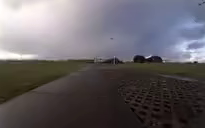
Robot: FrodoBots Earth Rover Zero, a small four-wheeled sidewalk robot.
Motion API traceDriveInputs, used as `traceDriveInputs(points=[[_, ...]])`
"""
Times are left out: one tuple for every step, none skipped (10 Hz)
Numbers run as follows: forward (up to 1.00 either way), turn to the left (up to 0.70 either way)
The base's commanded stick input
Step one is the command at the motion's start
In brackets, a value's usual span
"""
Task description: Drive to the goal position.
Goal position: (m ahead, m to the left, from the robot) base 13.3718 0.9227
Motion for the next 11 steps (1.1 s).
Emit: traceDriveInputs(points=[[0.7, -0.14], [0.7, -0.14], [0.7, -0.14], [0.7, -0.14], [0.7, -0.14], [0.7, -0.14], [0.7, -0.14], [0.7, -0.14], [0.7, -0.14], [0.7, -0.14], [0.7, -0.14]])
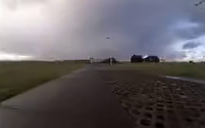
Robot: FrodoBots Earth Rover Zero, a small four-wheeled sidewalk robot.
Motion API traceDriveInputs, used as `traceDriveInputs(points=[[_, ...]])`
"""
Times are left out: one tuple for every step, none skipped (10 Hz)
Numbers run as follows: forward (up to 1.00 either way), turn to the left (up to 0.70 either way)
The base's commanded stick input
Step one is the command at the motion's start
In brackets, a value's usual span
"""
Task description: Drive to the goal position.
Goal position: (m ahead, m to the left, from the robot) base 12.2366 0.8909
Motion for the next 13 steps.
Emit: traceDriveInputs(points=[[0.7, -0.14], [0.7, -0.14], [0.7, -0.14], [0.7, -0.14], [0.7, -0.1], [0.7, 0.0], [0.7, 0.0], [0.7, 0.13], [0.7, 0.13], [0.7, 0.14], [0.7, 0.14], [0.7, 0.14], [0.7, 0.14]])
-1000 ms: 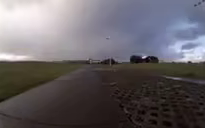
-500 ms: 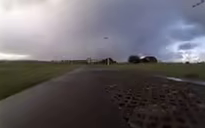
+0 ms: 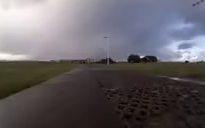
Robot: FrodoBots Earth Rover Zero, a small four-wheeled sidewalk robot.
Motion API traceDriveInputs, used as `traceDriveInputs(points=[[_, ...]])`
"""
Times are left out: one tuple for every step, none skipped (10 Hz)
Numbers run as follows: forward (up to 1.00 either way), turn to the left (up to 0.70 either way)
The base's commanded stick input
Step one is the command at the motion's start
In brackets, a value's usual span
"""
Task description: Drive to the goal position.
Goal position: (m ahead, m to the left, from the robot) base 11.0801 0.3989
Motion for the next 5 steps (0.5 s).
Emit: traceDriveInputs(points=[[0.7, 0.14], [0.7, 0.14], [0.7, 0.14], [0.7, 0.14], [0.7, 0.14]])
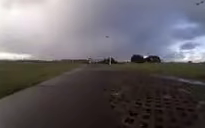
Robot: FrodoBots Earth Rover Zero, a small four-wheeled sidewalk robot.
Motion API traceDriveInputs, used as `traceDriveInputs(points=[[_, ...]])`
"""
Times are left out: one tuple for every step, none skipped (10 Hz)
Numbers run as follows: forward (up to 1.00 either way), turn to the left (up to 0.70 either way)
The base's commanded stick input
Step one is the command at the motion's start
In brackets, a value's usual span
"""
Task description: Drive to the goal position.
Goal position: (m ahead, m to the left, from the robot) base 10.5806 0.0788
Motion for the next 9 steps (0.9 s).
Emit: traceDriveInputs(points=[[0.7, 0.14], [0.7, 0.14], [0.7, 0.14], [0.7, 0.14], [0.7, 0.14], [0.7, 0.14], [0.7, 0.14], [0.7, 0.14], [0.7, 0.14]])
